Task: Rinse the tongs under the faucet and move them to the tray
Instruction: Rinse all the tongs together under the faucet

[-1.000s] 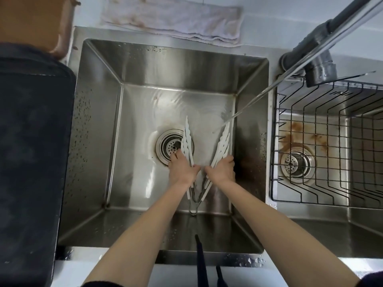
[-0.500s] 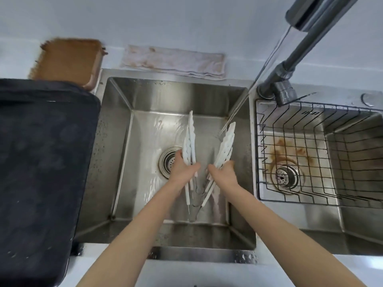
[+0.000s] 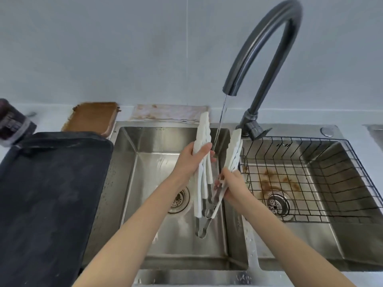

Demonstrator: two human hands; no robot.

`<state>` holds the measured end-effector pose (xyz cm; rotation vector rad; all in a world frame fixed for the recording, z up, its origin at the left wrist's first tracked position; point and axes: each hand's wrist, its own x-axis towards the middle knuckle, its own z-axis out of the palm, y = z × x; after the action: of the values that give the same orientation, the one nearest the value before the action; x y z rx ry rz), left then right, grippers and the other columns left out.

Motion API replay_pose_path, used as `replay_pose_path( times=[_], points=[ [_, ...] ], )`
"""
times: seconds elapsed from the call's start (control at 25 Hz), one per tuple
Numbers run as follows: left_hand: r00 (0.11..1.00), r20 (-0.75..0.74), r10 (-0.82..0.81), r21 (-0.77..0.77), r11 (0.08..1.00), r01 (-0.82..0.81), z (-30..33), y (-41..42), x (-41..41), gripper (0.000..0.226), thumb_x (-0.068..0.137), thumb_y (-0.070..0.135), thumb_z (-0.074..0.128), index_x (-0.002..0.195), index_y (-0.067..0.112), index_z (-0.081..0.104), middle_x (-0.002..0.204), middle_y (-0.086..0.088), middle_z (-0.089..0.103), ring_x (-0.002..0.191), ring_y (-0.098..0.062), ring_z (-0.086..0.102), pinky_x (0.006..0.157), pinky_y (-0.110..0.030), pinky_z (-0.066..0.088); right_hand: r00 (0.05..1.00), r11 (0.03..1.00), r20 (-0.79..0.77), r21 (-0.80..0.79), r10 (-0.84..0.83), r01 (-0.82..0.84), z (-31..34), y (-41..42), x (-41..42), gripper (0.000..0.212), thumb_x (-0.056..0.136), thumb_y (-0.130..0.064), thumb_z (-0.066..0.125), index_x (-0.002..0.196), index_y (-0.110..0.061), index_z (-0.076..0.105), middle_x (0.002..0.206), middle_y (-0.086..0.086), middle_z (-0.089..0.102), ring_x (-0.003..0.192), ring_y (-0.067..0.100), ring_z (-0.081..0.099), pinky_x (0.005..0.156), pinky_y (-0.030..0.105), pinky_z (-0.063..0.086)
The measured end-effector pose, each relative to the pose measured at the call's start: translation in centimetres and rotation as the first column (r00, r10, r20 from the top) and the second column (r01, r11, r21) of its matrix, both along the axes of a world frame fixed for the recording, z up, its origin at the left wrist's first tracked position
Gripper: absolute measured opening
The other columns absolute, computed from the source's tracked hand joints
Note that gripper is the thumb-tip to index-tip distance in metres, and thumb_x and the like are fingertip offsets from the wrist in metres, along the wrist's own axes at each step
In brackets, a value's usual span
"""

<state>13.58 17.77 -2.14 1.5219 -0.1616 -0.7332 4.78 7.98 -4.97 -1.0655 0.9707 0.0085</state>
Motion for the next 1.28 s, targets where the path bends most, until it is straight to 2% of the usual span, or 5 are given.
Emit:
replay_pose_path(
  times=[0.24,0.48,0.68,1.16,1.28],
  points=[
    [0.998,0.04,0.057,-0.074,0.996,-0.054,3.3,-3.1,-0.1,0.014,0.086,0.027,0.061,0.098,0.023,0.053,0.084,0.003,0.066,0.058,-0.005,0.067,0.054,-0.022,0.056,0.997,0.998,0.068,0.051,-0.035,0.032,0.9,-0.3,-0.3,0.004,0.089,-0.006,0.043,0.085,-0.008,0.044,0.066,0.007,0.042,0.038,0.009,0.044,0.039,0.019,0.041],
    [0.991,0.117,0.062,0.067,0.995,-0.07,4.9,-4.9,-0.4,0.03,0.087,0.043,0.054,0.103,0.018,0.051,0.07,0.002,0.062,0.047,-0.003,0.06,0.046,-0.016,0.048,0.998,0.995,0.044,-0.091,0.046,-0.042,1.2,-0.6,-1.4,0.039,0.088,-0.019,0.059,0.12,-0.002,0.047,0.117,0.036,0.058,0.093,0.05,0.059,0.086,0.06,0.049],
    [0.973,0.204,0.112,0.014,0.993,-0.117,4.6,-5.1,-1.5,0.038,0.088,0.054,0.044,0.095,0.018,0.053,0.067,-0.001,0.056,0.037,-0.001,0.055,0.04,-0.014,0.045,0.993,0.985,0.108,-0.17,0.039,-0.02,0.9,-0.5,-2.1,0.03,0.088,-0.006,0.053,0.115,0.006,0.049,0.085,0.026,0.057,0.073,0.032,0.053,0.068,0.045,0.048],
    [0.869,-0.428,0.247,-0.213,0.907,-0.362,3.2,-2.4,0.8,0.057,0.093,0.045,0.039,0.044,0.018,0.047,0.029,0.005,0.042,0.024,-0.009,0.04,0.031,-0.012,0.034,0.998,0.844,0.069,-0.536,0.012,0.027,1.1,-0.2,-1.8,0.017,0.09,-0.015,0.054,0.098,-0.015,0.039,0.068,0.001,0.05,0.048,0.011,0.047,0.033,0.009,0.037],
    [0.796,-0.537,0.278,-0.245,0.852,-0.463,1.5,-1.3,1.0,0.051,0.095,0.047,0.03,0.057,0.018,0.046,0.033,0.006,0.045,0.028,-0.008,0.043,0.038,-0.016,0.037,0.996,0.758,-0.01,-0.649,0.088,-0.073,1.5,-0.7,-1.3,0.019,0.089,-0.018,0.055,0.091,-0.013,0.037,0.065,-0.003,0.048,0.051,0.006,0.045,0.032,0.006,0.035]
  ],
)
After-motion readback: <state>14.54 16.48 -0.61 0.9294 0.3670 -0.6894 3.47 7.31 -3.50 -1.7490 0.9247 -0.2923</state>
